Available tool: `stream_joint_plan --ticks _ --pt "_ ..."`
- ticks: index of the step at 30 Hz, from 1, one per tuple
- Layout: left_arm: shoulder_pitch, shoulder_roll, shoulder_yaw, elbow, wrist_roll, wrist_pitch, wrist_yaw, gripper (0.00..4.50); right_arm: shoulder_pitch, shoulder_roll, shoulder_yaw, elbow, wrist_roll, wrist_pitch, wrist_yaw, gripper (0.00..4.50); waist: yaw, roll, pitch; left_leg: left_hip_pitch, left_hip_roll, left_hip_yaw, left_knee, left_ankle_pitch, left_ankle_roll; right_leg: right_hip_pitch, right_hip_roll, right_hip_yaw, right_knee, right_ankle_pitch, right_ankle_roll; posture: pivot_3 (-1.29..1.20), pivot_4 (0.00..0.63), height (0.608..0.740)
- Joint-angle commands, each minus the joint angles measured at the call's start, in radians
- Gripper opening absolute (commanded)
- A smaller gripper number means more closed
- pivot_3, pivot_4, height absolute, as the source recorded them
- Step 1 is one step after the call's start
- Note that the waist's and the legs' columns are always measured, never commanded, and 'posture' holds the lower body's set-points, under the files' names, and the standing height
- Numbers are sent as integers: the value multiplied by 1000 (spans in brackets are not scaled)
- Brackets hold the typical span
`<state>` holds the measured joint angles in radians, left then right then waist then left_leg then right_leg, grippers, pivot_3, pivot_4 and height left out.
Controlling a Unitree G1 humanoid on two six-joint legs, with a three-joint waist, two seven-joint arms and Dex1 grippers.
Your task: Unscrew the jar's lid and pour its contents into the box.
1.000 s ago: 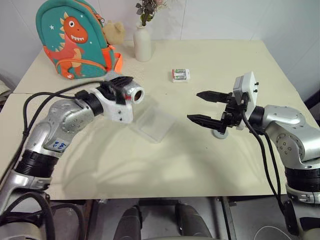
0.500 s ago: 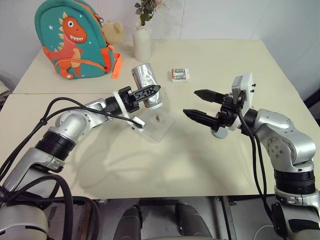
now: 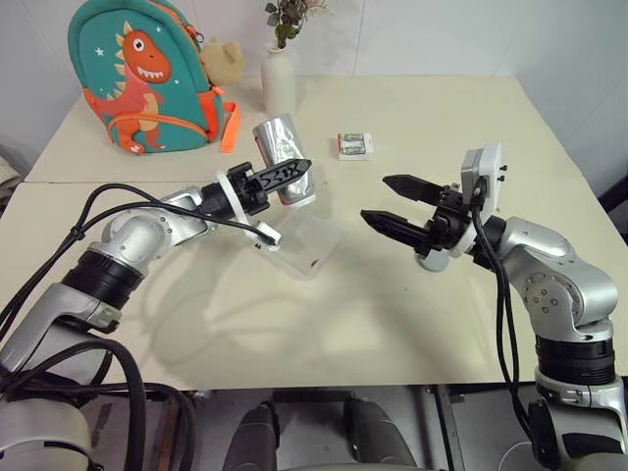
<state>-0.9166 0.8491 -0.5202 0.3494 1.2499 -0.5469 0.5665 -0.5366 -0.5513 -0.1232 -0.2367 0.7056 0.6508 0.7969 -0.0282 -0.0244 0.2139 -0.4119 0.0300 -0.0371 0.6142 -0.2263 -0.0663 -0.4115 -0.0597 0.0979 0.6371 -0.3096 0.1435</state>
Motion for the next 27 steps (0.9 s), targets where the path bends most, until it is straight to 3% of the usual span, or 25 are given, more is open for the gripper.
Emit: stream_joint_plan --ticks 1,4,5,7,11,15,21,27 --pt "51 -9 144 6 -414 -66 -249 1982 4 -22 -23 -55 29 7 9 4489 1 0 0 0 0 0 0 1 0 0 0 0 1 0 0 0 150 740" --pt "138 -122 341 -3 -993 211 -681 1982 11 -37 -24 -62 33 17 17 4489 1 0 0 1 0 1 2 1 0 1 0 0 3 0 0 0 150 740" --pt "149 -162 403 -4 -1123 312 -768 1982 10 -43 -23 -62 33 18 20 4489 1 0 0 1 0 1 2 2 1 1 0 0 4 0 0 0 150 740" --pt "155 -227 505 -23 -1320 559 -893 1982 8 -54 -19 -61 29 18 29 4489 0 0 0 2 0 0 5 2 1 1 0 0 6 0 -1 0 150 740" --pt "144 -300 664 5 -1569 914 -1002 1982 0 -96 15 -45 -15 0 79 4489 -6 0 0 3 0 -1 9 2 1 3 1 0 9 0 -1 0 150 740" --pt "134 -327 751 120 -1573 922 -932 1982 -11 -123 29 -21 -43 -21 115 4489 -9 0 0 3 0 -2 11 2 1 3 1 0 9 0 0 0 150 740" --pt "105 -336 795 341 -1541 738 -920 1982 -22 -124 23 -15 -55 -20 124 4489 -5 0 0 3 0 -2 12 2 1 3 1 0 9 1 0 0 150 740" --pt "139 -352 827 409 -1557 589 -976 1982 -21 -119 22 -25 -54 -17 116 4489 0 -1 0 2 0 -2 12 2 1 4 1 0 8 1 0 0 150 740"
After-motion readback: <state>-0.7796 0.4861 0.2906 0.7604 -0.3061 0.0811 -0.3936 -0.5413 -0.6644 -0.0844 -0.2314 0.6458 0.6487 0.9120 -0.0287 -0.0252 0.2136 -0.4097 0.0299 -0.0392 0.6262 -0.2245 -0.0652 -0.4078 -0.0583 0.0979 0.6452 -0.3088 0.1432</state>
